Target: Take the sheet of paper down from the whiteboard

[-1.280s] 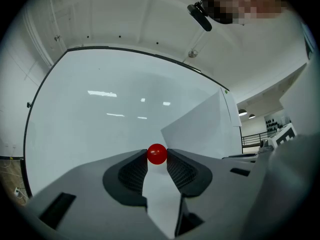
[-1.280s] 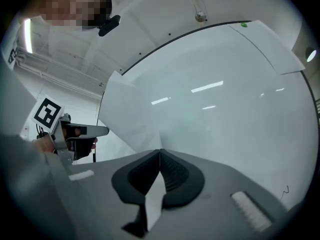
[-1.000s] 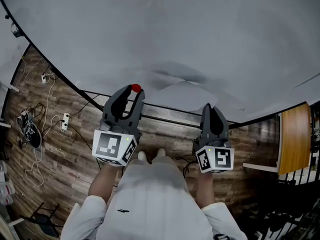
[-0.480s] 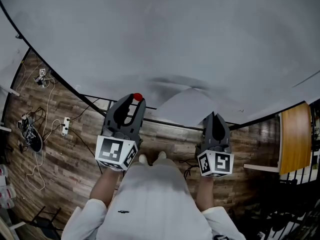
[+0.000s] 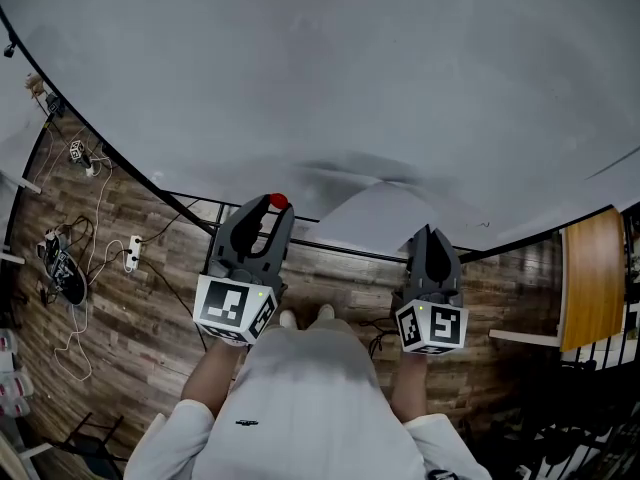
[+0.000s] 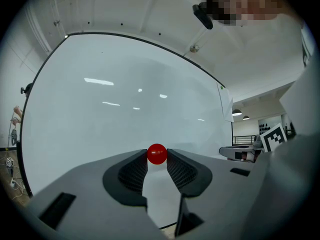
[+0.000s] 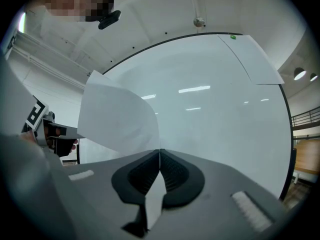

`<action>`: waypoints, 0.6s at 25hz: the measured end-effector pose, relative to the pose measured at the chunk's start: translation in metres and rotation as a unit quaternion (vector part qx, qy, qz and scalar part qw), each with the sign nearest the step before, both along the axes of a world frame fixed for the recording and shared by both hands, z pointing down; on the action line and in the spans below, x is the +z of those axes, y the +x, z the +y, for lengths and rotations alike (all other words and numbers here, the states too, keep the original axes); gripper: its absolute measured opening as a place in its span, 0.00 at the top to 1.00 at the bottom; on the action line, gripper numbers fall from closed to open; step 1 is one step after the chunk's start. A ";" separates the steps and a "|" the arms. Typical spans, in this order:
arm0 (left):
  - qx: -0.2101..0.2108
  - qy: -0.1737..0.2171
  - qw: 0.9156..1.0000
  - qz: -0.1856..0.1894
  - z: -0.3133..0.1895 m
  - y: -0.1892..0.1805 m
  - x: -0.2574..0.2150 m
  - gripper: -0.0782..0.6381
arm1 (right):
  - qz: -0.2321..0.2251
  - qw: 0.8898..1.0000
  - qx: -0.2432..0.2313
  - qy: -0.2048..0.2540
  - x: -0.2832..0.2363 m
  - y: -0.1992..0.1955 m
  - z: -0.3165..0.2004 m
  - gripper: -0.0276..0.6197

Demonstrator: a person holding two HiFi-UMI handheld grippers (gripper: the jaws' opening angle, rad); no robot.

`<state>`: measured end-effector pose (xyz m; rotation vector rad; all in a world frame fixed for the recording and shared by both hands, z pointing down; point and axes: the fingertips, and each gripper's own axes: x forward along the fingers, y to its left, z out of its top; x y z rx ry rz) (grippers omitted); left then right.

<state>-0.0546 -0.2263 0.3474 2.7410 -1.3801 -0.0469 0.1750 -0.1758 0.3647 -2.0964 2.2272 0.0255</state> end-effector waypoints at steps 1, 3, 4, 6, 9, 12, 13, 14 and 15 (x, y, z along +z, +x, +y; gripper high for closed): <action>0.000 0.000 1.000 0.000 -0.001 0.000 0.000 0.72 | 0.000 1.000 -0.001 0.000 0.000 0.000 -0.001 0.94; 0.001 0.000 1.000 0.001 -0.002 0.001 0.000 0.72 | 0.001 1.000 -0.002 0.000 -0.001 -0.001 -0.003 0.94; 0.001 -0.001 1.000 0.001 -0.002 0.002 0.000 0.72 | 0.002 1.000 -0.003 0.001 -0.001 -0.001 -0.004 0.94; 0.001 -0.002 1.000 0.000 -0.002 0.003 0.002 0.72 | 0.002 1.000 -0.004 0.001 -0.001 -0.001 -0.005 0.94; 0.004 -0.004 1.000 -0.001 -0.003 0.005 0.004 0.72 | 0.010 1.000 -0.007 0.000 -0.002 -0.003 -0.007 0.94; 0.007 -0.002 1.000 -0.001 -0.002 0.006 0.001 0.72 | 0.016 1.000 -0.008 0.001 -0.004 -0.004 -0.006 0.94; 0.007 -0.001 1.000 0.000 -0.001 0.006 0.000 0.72 | 0.017 1.000 -0.008 0.002 -0.004 -0.005 -0.006 0.94; 0.007 -0.001 1.000 0.000 -0.001 0.006 0.000 0.72 | 0.017 1.000 -0.008 0.002 -0.005 -0.005 -0.006 0.94; 0.006 -0.001 1.000 0.002 -0.002 0.006 0.001 0.72 | 0.017 1.000 -0.008 0.002 -0.005 -0.005 -0.006 0.94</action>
